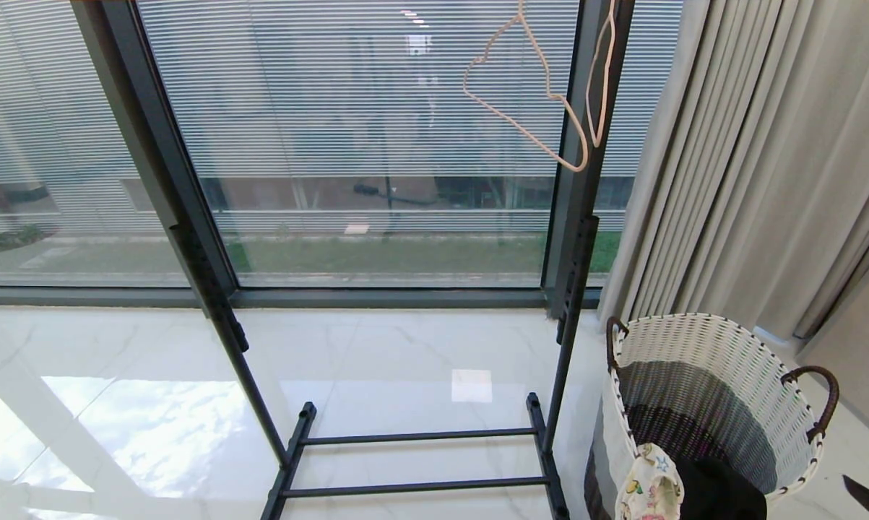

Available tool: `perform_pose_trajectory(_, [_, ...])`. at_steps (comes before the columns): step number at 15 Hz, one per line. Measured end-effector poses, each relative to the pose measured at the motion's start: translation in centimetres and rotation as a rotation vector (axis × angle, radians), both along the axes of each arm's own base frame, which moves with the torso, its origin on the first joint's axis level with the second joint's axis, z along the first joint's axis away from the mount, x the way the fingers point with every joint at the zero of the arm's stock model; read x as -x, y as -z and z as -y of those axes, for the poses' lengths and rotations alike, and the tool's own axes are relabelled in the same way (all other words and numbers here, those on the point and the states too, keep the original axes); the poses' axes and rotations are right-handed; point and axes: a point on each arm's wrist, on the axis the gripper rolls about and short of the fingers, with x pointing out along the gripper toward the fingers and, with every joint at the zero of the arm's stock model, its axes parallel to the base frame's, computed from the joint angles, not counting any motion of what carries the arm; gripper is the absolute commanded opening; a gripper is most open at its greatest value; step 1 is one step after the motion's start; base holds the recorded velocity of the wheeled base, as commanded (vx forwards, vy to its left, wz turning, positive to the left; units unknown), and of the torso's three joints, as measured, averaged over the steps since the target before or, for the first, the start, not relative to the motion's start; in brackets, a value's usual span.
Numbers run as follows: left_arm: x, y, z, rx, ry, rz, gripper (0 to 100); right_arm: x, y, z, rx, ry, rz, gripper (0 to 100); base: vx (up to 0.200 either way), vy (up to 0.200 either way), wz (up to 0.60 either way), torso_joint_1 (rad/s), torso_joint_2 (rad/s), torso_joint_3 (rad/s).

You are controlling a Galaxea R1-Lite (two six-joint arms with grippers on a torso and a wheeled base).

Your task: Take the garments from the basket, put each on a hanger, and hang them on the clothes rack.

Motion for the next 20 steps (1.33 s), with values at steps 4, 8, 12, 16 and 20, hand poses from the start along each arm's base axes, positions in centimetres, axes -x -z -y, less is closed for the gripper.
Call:
perform_pose_trajectory(4, [0.0,0.0,0.0,-0.001,0.000,0.000,100,-8.0,3.5,0.3,0.350,-0.216,-0.337,100,0.000,0.000,0.00,0.000,0.00,0.000])
perform_pose_trajectory(8, [0.0,0.0,0.0,0.000,0.000,0.000,100,-11.7,7.6,0.5,0.422,-0.352,-0.537,100,0.000,0.000,0.00,0.000,0.00,0.000])
perform_pose_trajectory(12, [0.0,0.0,0.0,-0.001,0.000,0.000,100,-13.1,9.3,0.5,0.387,-0.388,-0.584,100,0.000,0.000,0.00,0.000,0.00,0.000])
perform_pose_trajectory(16, [0.0,0.0,0.0,-0.002,0.000,0.000,100,-14.4,10.1,0.5,0.389,-0.377,-0.553,100,0.000,0.000,0.00,0.000,0.00,0.000])
perform_pose_trajectory(20, [0.0,0.0,0.0,-0.002,0.000,0.000,100,-15.5,10.9,0.7,0.392,-0.365,-0.521,100,0.000,0.000,0.00,0.000,0.00,0.000])
